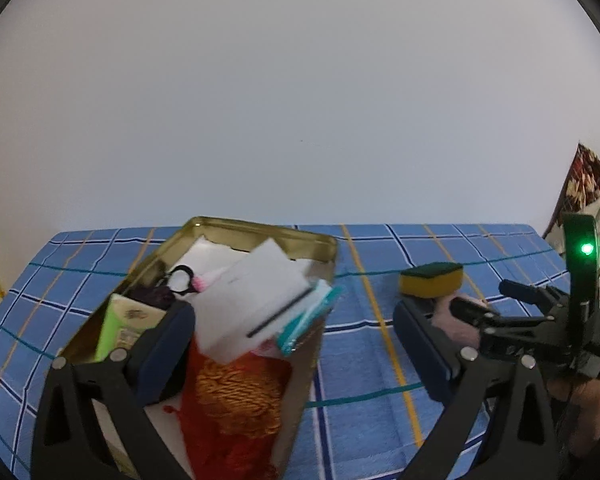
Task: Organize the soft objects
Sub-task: 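Grasp the pink fluffy puff with the right gripper and lift it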
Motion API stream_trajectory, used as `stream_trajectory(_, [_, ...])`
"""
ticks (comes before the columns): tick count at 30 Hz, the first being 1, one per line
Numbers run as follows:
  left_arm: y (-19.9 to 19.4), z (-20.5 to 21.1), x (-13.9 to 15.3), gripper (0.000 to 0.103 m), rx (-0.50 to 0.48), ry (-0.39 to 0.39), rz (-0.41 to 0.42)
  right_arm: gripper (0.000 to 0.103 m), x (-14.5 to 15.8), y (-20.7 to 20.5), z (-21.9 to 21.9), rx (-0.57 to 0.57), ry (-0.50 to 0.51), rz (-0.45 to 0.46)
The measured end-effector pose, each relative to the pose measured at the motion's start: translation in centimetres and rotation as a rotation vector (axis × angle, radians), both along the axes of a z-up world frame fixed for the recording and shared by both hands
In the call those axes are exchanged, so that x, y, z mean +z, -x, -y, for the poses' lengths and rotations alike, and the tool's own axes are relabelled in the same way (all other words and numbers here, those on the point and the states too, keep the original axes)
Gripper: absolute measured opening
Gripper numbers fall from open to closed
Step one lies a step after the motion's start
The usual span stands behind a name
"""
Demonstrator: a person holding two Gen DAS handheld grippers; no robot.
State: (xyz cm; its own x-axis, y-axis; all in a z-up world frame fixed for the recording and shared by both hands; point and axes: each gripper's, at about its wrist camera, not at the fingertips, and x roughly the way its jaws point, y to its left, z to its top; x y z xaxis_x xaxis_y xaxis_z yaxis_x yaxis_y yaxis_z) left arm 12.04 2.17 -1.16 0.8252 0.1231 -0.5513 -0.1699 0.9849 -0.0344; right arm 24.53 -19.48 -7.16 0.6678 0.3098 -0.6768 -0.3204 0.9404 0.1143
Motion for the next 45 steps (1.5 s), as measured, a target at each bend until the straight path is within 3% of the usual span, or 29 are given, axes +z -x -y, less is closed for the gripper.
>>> stream_trajectory(7, [-0.8,0.9,-0.1,0.101,-0.026,-0.018,-0.035,0.1,-1.7,-1.5,-1.3,-0.005,0.076,-0.078])
stream_trajectory(12, [-1.2,1.7,-0.1,0.101,-0.045,-0.011,-0.043,0.1,-2.8,-1.9,-1.2,-0.007,0.077,-0.146])
stream_trajectory(14, [-1.3,2.0,-0.3,0.101,-0.051,-0.017,-0.048,0.092,-3.2,-2.1,-0.8,-0.014,0.056,-0.182])
stream_trajectory(15, [-1.5,2.3,-0.4,0.101,-0.055,-0.019,-0.053,0.079,-3.0,-2.0,-0.6,-0.025,0.049,-0.17])
stream_trajectory(16, [-1.7,2.4,-0.5,0.101,-0.058,-0.017,-0.058,0.073,-2.9,-1.8,-0.5,-0.02,0.045,-0.165])
stream_trajectory(25, [-3.9,4.4,-1.3,0.101,-0.095,-0.001,-0.092,0.043,-1.4,-0.3,2.2,-0.053,0.05,-0.121])
stream_trajectory(31, [-5.3,5.3,-2.1,0.101,-0.099,0.005,-0.105,0.043,-1.1,-0.3,3.5,-0.067,-0.005,-0.131])
stream_trajectory(33, [-5.5,5.5,-2.3,0.101,-0.098,0.004,-0.109,0.052,-0.8,-0.2,3.3,-0.051,-0.023,-0.12])
stream_trajectory(35, [-5.5,5.6,-2.4,0.101,-0.098,0.002,-0.113,0.08,-1.1,-0.1,2.6,-0.049,0.01,-0.131])
stream_trajectory(39, [-5.4,5.5,-2.4,0.101,-0.097,0.003,-0.118,0.08,-1.4,0.3,1.3,-0.026,0.069,-0.111])
stream_trajectory(45, [-5.4,5.6,-2.5,0.101,-0.095,0.001,-0.126,0.077,-1.9,0.3,0.8,-0.011,0.045,-0.136])
